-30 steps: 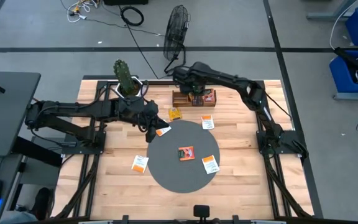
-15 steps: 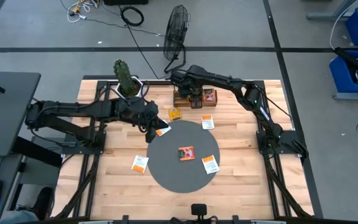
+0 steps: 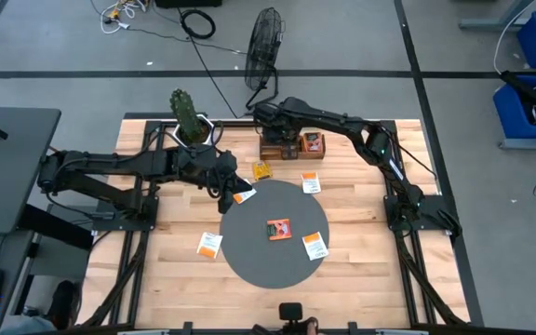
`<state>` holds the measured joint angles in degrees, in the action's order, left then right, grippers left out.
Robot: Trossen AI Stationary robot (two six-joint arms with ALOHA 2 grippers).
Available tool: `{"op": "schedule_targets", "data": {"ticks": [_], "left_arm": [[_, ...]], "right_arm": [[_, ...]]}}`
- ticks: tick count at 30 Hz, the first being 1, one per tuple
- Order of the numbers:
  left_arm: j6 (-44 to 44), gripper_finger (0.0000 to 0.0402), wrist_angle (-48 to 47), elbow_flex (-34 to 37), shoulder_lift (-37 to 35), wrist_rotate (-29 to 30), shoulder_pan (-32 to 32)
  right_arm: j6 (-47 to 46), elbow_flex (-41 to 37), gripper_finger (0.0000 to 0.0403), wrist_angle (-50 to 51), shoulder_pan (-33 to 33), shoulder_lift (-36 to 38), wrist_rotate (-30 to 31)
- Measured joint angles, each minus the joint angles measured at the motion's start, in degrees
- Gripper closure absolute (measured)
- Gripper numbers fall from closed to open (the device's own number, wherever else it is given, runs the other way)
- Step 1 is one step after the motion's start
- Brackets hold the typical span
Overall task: Pick & Place Tea
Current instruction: Put the orange tea bag into the middle section of the wooden organizer, then put the white tea bag into the left section of the wooden organizer
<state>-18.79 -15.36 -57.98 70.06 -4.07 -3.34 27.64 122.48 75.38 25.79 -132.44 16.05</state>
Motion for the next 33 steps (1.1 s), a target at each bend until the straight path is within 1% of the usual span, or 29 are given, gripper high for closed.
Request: {"op": "schedule_targets", "data": {"ticks": [5,12,17,20,26,30,33], "left_arm": [[0.0,0.0390,0.0,0.0,0.0,0.0,0.0],[0.0,0.0390,0.0,0.0,0.0,0.0,0.0],[0.0,0.0390,-1.7,0.0,0.0,0.1,0.0],[-0.1,0.0390,-3.1,-0.1,0.0,0.7,0.0],[0.0,0.0390,-5.2,-0.1,0.0,1.1,0.0],[-0.1,0.0389,-10.6,-0.1,0.0,0.2,0.3],[-1.2,0.0388,-17.4,-0.1,0.0,-3.7,1.1]], "right_arm": [[-0.9,0.0,0.0311,-0.6,0.0,0.0,0.0],[-6.7,0.0,0.0249,-0.3,0.5,0.2,0.0],[-10.8,-0.1,0.0222,0.5,0.5,3.8,-0.8],[-13.8,-0.1,0.0216,-0.4,0.4,7.5,-2.4],[-23.4,-0.1,0.0222,-2.2,-0.7,18.1,-9.1],[-28.9,-0.1,0.0231,-3.6,-3.9,24.9,-9.2],[-32.3,0.0,0.0237,-4.1,-7.1,28.7,-7.8]]}}
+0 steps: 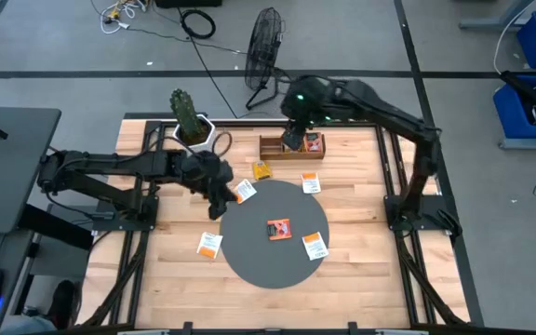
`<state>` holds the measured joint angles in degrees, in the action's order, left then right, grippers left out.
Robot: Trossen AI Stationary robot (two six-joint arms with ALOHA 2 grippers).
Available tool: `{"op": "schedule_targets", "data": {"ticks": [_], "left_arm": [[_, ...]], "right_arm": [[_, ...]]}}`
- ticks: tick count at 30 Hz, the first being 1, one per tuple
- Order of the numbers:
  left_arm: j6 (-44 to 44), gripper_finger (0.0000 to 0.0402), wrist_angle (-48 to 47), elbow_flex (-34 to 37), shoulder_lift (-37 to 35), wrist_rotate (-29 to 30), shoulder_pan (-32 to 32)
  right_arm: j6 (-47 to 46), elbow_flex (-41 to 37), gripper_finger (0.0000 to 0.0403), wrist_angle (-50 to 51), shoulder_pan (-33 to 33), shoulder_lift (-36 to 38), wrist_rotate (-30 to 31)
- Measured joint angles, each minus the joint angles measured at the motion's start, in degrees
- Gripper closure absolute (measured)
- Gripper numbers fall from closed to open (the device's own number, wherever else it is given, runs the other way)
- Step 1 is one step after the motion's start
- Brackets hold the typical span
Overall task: Pick & Place Tea
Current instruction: Put the white tea bag into the left section of the wooden organizer
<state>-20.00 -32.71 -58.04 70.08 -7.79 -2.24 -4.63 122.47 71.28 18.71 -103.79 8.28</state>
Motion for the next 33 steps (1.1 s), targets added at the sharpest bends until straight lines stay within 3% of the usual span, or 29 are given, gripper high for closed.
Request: {"op": "schedule_targets", "data": {"ticks": [5,9,13,18,24,33], "left_arm": [[-0.2,0.0356,-12.6,0.0,0.0,-4.5,3.7],[1.5,0.0304,-18.9,0.0,0.0,-4.6,7.9],[0.0,0.0245,-19.4,1.6,0.0,-3.9,11.5],[-3.2,0.0193,-16.9,9.1,0.0,-3.1,15.3],[-8.6,0.0186,-3.2,19.9,0.0,3.7,17.4],[-7.6,0.0197,4.0,27.8,0.0,9.6,17.4]], "right_arm": [[-3.1,-4.2,0.0245,-1.8,-5.5,4.7,2.4],[-6.0,-14.1,0.0248,-5.8,-9.0,8.9,2.7],[-10.6,-27.9,0.0248,-15.7,-11.7,13.9,2.7],[-16.6,-43.5,0.0248,-31.5,-15.1,19.3,-1.4],[-20.3,-53.4,0.0248,-43.0,-18.9,22.2,-4.1],[-20.6,-54.4,0.0248,-45.2,-21.3,22.2,-4.8]]}}
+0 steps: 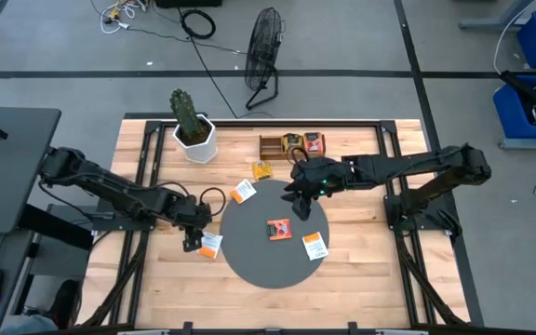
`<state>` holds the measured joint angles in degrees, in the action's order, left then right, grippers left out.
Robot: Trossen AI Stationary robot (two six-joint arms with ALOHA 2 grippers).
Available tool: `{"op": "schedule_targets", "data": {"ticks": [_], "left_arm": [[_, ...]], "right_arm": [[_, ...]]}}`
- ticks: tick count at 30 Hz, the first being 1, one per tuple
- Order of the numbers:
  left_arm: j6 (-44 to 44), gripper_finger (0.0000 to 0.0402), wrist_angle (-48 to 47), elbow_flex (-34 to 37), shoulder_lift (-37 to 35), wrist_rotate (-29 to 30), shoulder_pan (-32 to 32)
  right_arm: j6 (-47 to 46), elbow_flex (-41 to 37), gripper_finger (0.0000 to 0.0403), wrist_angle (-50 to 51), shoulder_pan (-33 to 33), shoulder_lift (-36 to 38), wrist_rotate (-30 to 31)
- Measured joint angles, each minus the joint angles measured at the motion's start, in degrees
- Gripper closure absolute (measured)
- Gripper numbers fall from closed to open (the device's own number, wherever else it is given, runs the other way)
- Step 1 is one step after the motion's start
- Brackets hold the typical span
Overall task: Pick & Place Tea
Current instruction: Put the white tea bag into the left section of the wooden organizer
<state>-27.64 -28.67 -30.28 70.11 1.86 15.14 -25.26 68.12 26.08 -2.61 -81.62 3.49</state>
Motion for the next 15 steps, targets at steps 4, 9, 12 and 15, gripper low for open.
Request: {"op": "schedule_targets", "data": {"ticks": [4,9,12,15], "left_arm": [[1.9,0.0198,6.3,1.6,0.0,-0.1,0.3],[3.9,0.0198,8.3,2.9,0.0,-0.2,0.5],[4.0,0.0198,8.4,4.1,0.0,-0.2,0.5],[4.1,0.0199,9.3,4.9,0.0,-0.6,0.5]], "right_arm": [[-1.0,0.0,0.0248,-1.0,0.1,0.0,0.1],[-1.3,0.0,0.0248,-1.5,0.1,0.0,0.1],[-1.7,0.0,0.0248,-1.8,0.1,0.0,0.2],[-2.8,0.0,0.0248,-2.2,0.1,0.0,1.6]]}}
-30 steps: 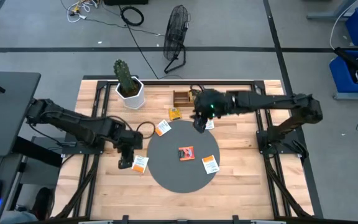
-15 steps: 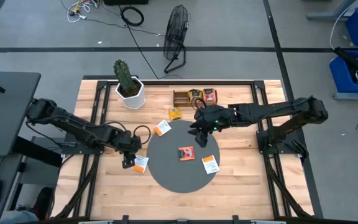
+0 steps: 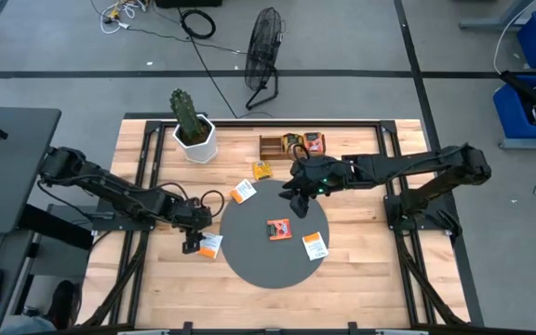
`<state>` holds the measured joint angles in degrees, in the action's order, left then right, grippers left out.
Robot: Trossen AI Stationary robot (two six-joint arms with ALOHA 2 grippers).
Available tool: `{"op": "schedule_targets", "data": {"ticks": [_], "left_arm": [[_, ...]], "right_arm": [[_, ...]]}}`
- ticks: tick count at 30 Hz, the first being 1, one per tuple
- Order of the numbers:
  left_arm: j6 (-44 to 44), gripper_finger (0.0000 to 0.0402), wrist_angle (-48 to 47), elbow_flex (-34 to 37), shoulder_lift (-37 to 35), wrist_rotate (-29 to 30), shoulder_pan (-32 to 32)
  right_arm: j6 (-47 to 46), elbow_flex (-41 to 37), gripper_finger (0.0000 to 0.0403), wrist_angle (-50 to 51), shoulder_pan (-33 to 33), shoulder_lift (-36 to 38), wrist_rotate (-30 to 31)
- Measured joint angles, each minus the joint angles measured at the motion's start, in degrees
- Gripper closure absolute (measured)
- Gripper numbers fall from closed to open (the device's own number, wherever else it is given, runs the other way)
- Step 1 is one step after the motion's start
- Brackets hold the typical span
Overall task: Pick & Place Tea
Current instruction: Put the white tea bag into the left section of the wooden organizer
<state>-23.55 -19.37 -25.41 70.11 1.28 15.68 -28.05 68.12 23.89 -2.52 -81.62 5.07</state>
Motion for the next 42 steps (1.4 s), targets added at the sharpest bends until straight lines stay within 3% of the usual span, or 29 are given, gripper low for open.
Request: {"op": "schedule_targets", "data": {"ticks": [6,22,28,32,42], "left_arm": [[0.7,0.0231,2.6,0.5,0.0,0.0,0.0],[1.9,0.0387,3.9,0.2,5.1,-1.4,1.0],[0.2,0.0398,2.4,-2.0,5.3,-1.5,1.0],[0.4,0.0399,-0.5,-7.2,5.4,0.9,0.9],[11.3,0.0400,-11.9,-22.6,5.3,16.6,-0.4]], "right_arm": [[-0.4,0.0,0.0248,-0.8,0.1,0.0,2.6],[-3.0,0.0,0.0248,-0.8,1.8,0.0,4.6],[-3.0,0.0,0.0248,-1.0,1.8,0.0,4.4],[-3.0,0.0,0.0248,-2.5,2.2,0.0,0.9],[-3.4,0.7,0.0248,-4.4,7.3,-0.1,-14.5]]}}
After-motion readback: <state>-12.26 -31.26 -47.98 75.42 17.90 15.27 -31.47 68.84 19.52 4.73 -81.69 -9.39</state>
